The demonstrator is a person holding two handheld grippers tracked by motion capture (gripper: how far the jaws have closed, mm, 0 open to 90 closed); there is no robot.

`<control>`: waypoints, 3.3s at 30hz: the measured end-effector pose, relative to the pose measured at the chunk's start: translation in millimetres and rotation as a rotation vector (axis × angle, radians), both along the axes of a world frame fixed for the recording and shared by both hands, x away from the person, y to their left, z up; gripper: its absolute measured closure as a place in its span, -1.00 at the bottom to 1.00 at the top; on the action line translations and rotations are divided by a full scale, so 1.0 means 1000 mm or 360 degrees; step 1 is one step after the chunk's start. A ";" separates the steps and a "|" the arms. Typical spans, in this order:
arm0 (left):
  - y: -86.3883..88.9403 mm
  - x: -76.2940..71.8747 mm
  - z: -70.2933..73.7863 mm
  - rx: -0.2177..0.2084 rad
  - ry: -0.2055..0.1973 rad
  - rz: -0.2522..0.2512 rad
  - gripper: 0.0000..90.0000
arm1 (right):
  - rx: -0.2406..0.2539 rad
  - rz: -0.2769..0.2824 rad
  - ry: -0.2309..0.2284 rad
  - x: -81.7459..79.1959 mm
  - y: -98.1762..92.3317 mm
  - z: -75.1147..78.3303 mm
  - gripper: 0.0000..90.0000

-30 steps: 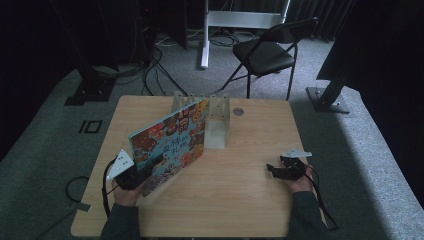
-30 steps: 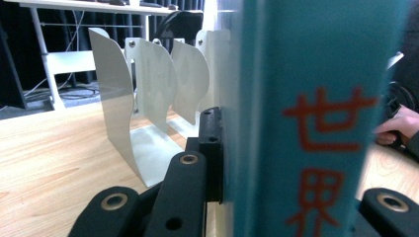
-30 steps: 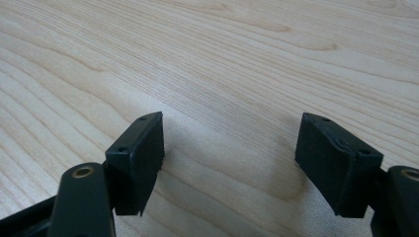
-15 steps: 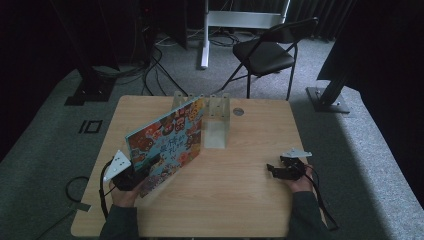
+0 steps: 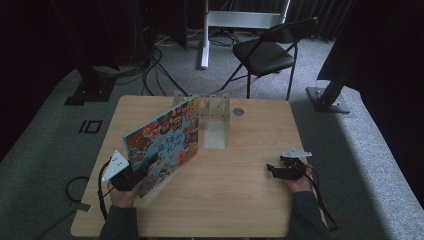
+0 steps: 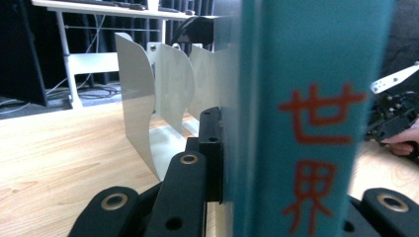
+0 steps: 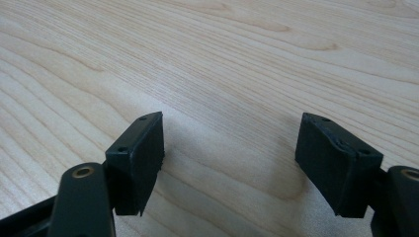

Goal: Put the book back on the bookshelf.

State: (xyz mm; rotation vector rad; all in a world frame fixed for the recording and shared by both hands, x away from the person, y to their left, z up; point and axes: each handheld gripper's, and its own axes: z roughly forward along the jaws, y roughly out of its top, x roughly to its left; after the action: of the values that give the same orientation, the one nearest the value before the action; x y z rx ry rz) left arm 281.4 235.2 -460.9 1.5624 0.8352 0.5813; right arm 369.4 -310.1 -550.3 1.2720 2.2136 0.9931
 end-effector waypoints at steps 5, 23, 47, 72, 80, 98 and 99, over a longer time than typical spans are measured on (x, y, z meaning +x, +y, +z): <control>0.001 0.000 0.000 -0.0006 -0.0002 0.0032 0.80 | -0.0001 0.0000 -0.0002 0.000 0.000 0.000 -0.40; 0.004 0.000 0.000 -0.0026 0.0001 0.0143 0.80 | -0.0001 0.0001 -0.0002 0.000 0.000 0.000 -0.40; -0.009 0.007 0.004 -0.0011 -0.0038 0.0217 0.80 | 0.0001 -0.0001 0.0001 0.000 0.000 0.000 -0.40; -0.024 0.017 0.001 -0.0004 -0.0063 0.0306 0.80 | 0.0001 -0.0001 0.0001 0.000 0.000 0.000 -0.41; -0.026 0.019 0.002 -0.0011 -0.0079 0.0336 0.80 | 0.0001 -0.0001 0.0001 0.000 0.000 0.000 -0.40; -0.031 0.023 0.002 -0.0032 -0.0095 0.0425 0.80 | 0.0001 -0.0001 0.0001 0.000 0.000 0.000 -0.40; -0.031 0.024 0.002 -0.0035 -0.0095 0.0429 0.80 | 0.0001 0.0000 0.0001 0.000 0.000 0.000 -0.40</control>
State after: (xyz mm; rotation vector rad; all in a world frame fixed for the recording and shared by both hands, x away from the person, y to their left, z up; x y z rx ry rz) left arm 304.9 204.6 -458.7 1.4152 1.0110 0.8058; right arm 369.4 -310.1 -550.3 1.2731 2.2136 0.9936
